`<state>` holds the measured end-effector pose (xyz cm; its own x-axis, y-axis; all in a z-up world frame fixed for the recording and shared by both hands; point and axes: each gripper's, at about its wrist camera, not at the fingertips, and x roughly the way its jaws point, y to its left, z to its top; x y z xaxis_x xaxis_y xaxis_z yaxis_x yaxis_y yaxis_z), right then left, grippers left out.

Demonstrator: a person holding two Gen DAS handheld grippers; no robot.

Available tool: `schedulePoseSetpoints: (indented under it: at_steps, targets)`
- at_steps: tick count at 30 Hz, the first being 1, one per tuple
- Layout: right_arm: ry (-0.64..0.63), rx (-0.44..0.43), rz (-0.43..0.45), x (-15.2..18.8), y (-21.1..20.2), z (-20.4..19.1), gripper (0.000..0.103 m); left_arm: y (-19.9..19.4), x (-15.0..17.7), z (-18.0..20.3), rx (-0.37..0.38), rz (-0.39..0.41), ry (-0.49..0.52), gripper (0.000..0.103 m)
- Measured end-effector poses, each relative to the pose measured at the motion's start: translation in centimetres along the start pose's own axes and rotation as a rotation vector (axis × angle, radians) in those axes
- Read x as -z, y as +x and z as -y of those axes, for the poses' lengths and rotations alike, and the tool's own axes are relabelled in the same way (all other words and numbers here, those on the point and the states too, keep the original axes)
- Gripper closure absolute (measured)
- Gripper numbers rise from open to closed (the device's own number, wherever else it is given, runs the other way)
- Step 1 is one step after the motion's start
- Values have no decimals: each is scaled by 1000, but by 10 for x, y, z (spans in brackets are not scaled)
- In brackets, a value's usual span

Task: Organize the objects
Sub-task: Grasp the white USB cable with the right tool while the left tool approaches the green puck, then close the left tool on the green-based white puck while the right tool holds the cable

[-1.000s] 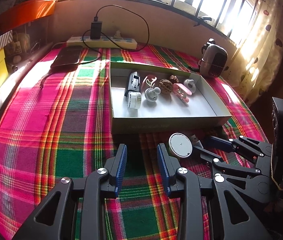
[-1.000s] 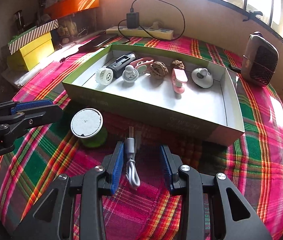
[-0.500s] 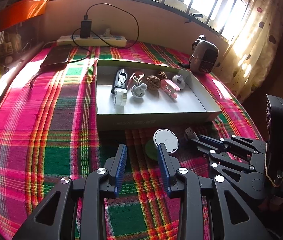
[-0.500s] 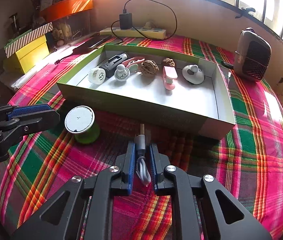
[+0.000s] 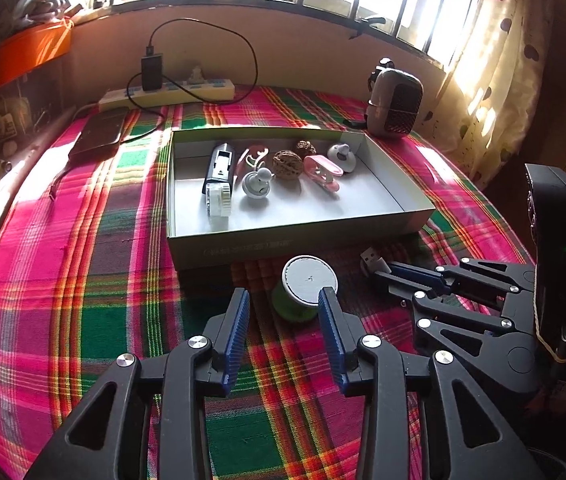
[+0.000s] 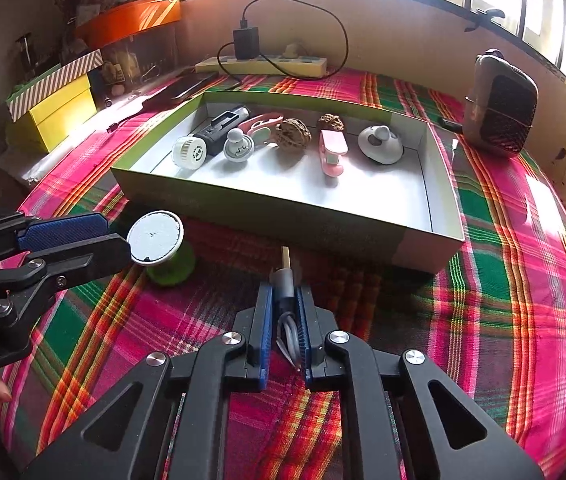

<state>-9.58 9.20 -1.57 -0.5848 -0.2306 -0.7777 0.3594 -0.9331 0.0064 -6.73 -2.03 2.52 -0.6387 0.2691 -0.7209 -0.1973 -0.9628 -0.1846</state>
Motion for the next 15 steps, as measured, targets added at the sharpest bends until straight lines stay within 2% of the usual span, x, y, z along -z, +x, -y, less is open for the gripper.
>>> schedulePoseSetpoints:
  at_steps: [15]
  targets:
    - [10, -16, 1, 0, 1, 4, 91, 14, -7, 16, 0, -12, 38, 69]
